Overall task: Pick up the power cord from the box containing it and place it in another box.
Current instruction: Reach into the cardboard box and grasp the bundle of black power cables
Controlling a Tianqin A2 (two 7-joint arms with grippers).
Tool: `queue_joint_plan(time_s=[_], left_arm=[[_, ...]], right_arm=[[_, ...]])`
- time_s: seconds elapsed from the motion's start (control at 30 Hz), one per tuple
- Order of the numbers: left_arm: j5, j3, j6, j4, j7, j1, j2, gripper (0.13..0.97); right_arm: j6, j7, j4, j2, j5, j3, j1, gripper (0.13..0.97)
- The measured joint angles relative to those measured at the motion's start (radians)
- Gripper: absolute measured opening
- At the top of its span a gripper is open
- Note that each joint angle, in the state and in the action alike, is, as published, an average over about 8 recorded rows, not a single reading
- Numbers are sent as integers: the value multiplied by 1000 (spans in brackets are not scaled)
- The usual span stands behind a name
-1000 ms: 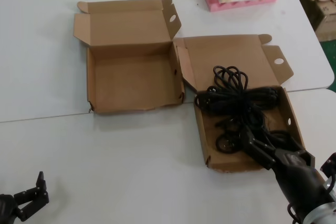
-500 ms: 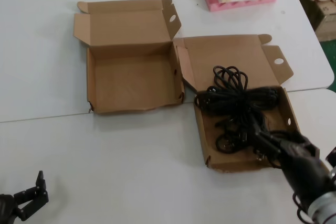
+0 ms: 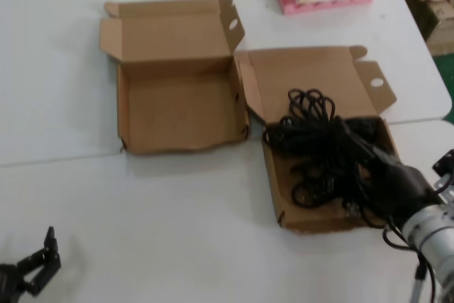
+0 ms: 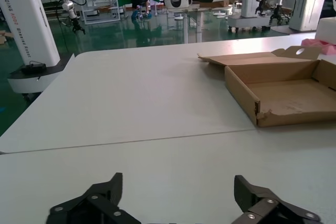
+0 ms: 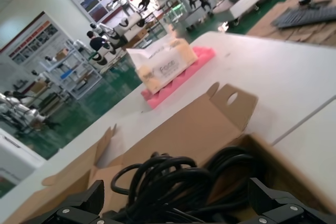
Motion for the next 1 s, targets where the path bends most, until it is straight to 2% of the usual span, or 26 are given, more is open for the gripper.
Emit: queue_joint_plan(time_s=[0.2,0.4,0.47,0.6,0.8,1.0], left_arm=[[0,0,0,0,0,0,0,735],[0,0,0,0,0,0,0,580],[0,0,0,0,0,0,0,529],[0,0,0,0,0,0,0,529],[0,0,0,0,0,0,0,389],[0,0,0,0,0,0,0,297]], right_arm=[[-107,0,-135,-36,-61,65,114,960],[-167,0,-204,-56,-116,112,176,950],[-178,0,-217,-60,-128,122,188,931],[-187,0,-235,-66,-147,140,202,891],[-188,0,-243,-73,-159,155,210,871],[-184,0,-235,-78,-160,162,209,763]])
